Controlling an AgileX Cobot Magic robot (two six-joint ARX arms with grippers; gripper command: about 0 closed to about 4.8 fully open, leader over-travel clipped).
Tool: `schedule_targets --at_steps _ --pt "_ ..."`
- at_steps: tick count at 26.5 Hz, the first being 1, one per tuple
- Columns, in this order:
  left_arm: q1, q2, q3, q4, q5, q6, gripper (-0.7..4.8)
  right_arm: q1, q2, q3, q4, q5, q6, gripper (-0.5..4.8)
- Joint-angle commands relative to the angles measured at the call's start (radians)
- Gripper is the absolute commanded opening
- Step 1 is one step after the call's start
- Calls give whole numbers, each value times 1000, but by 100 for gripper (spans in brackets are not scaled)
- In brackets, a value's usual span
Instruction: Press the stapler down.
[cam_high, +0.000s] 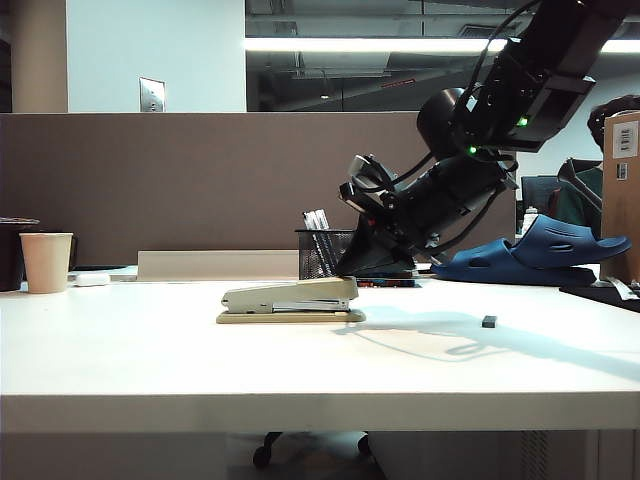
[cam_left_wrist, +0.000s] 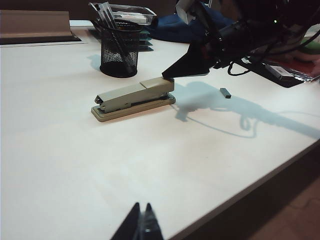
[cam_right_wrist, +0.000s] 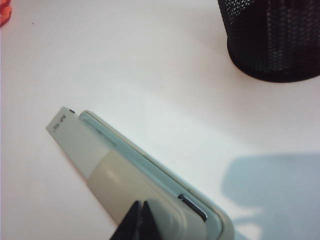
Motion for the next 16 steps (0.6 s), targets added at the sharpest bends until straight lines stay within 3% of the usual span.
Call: schedule_targets --at_steps 1,16 --pt "2 0 3 13 -2 3 -5 2 15 -11 -95 36 0 -9" --pt "2 0 3 13 -2 3 -5 2 14 -10 -104 35 0 -9"
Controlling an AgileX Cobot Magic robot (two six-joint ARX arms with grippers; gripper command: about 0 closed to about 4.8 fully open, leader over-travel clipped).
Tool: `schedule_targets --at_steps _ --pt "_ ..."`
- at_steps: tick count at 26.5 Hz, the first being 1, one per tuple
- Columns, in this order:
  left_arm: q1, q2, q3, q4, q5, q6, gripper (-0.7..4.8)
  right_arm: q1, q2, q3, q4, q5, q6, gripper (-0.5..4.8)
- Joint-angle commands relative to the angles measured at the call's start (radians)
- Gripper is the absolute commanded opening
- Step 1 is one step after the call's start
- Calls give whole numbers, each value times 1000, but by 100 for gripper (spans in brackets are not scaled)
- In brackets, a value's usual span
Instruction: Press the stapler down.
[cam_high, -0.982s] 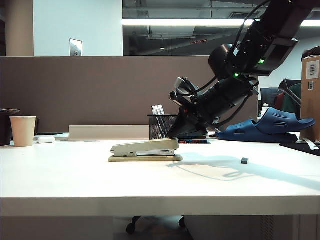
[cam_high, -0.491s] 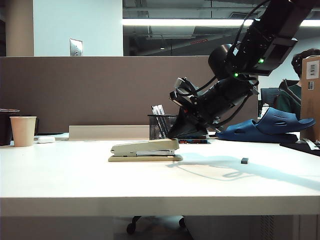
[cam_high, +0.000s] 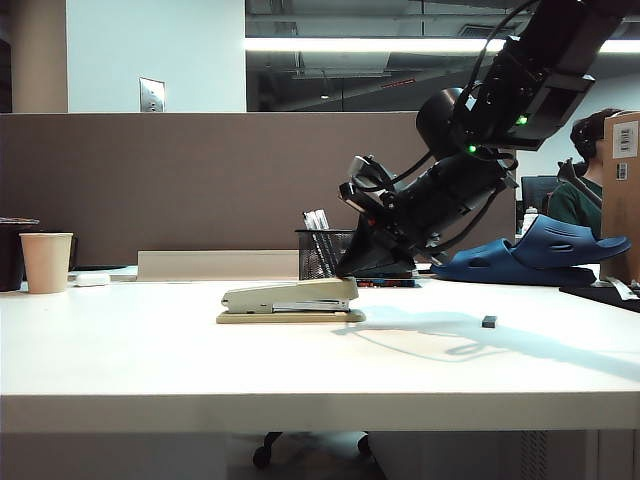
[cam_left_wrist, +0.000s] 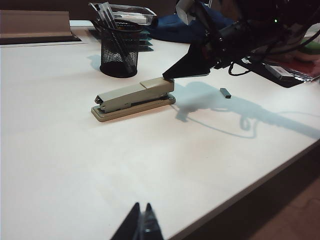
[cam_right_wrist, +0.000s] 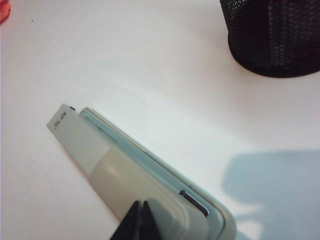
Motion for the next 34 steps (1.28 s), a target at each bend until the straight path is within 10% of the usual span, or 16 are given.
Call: schedule_targets --at_steps 1,21,34 --pt "2 0 3 13 -2 3 -5 2 16 -12 -83 35 0 -9" --pt "2 0 3 26 -8 5 -5 -6 -161 48 -78 90 -47 -9" --pt "2 0 4 89 -343 5 -5 -102 -573 44 -255 322 -241 -9"
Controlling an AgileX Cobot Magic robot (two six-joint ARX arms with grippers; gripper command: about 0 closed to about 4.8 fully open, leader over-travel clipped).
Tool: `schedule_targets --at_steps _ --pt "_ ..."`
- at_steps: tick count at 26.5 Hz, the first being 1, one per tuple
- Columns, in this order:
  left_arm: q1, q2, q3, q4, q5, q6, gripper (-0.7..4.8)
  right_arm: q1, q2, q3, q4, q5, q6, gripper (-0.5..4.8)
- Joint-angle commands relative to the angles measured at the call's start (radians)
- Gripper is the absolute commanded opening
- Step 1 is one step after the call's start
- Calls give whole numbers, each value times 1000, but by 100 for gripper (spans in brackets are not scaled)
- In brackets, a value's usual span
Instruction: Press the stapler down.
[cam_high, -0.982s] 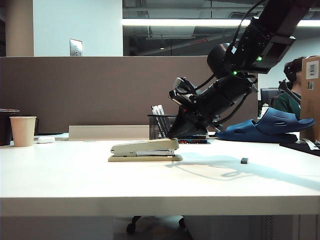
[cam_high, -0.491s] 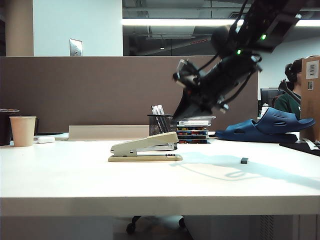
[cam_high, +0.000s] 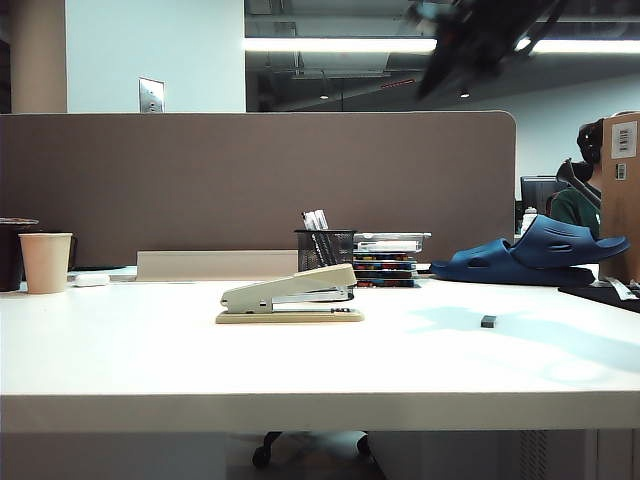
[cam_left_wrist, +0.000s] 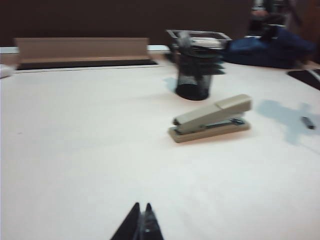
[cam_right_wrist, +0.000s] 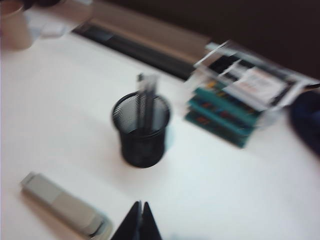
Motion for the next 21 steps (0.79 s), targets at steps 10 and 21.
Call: schedule_targets --at_steps 10,21 --pt "2 0 3 63 -232 5 -5 -195 -409 -97 -8 58 -14 -9" --pt "2 0 3 65 -291 5 -5 -303 -758 -484 28 56 -3 -9"
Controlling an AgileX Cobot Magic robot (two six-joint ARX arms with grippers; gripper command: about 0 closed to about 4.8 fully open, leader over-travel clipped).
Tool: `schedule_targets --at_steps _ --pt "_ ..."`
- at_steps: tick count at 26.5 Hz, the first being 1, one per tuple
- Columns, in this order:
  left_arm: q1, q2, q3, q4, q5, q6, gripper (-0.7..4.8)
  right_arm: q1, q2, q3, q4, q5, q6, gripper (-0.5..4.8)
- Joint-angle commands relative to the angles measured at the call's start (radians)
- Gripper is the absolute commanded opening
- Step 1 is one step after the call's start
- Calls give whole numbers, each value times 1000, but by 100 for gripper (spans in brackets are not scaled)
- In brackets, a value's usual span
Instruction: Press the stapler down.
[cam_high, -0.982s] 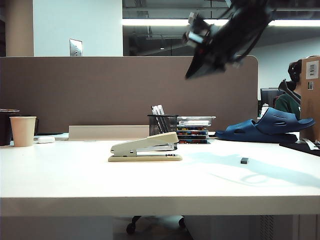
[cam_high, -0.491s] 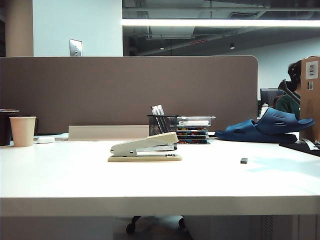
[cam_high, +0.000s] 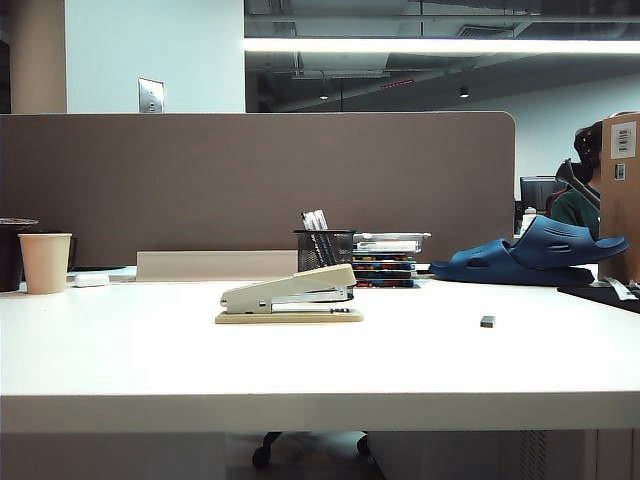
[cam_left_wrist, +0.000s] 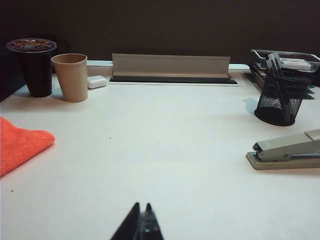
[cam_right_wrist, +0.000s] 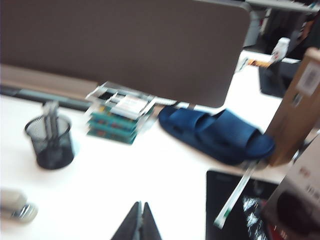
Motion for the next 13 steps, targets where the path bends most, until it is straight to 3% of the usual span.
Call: schedule_targets --at_steps 1,5,13 --pt "2 0 3 16 -2 4 -5 -1 -72 -100 61 2 14 -9" --pt "2 0 3 16 -2 5 -5 -1 -188 -262 132 9 82 -9" --pt "2 0 3 16 -7 5 -5 0 -375 -479 203 55 83 -9"
